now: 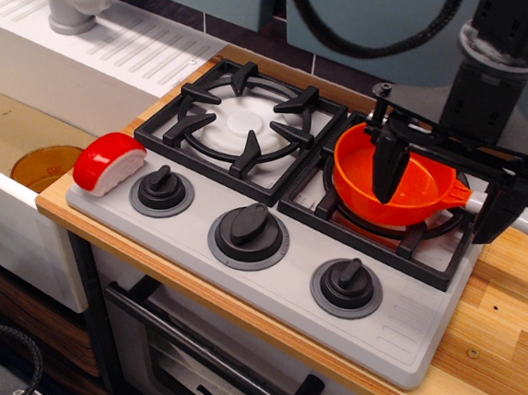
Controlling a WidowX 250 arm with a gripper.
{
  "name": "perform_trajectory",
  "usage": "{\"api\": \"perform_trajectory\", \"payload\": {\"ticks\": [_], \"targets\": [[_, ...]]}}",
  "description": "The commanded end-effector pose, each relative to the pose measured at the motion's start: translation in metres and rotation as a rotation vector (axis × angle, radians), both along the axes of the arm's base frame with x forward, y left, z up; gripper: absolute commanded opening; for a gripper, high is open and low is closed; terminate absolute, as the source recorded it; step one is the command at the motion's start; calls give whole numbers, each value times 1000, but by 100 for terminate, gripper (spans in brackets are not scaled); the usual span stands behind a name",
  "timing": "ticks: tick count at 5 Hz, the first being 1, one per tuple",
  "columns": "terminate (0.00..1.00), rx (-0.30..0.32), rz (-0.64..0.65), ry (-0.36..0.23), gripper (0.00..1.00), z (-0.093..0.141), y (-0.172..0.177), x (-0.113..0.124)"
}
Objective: End effector reaching pot or pan
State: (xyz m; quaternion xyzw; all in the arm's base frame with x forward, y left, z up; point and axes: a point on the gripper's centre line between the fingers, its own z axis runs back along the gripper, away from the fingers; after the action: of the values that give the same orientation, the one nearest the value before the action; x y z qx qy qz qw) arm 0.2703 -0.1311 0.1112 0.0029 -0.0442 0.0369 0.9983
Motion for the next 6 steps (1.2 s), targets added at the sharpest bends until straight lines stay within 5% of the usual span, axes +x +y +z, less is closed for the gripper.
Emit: {"api": "perform_trajectory", "payload": {"ticks": [1,6], "targets": [[0,0,0,0,100,0,0,0],[0,31,-78,-52,100,5,48,74]]}}
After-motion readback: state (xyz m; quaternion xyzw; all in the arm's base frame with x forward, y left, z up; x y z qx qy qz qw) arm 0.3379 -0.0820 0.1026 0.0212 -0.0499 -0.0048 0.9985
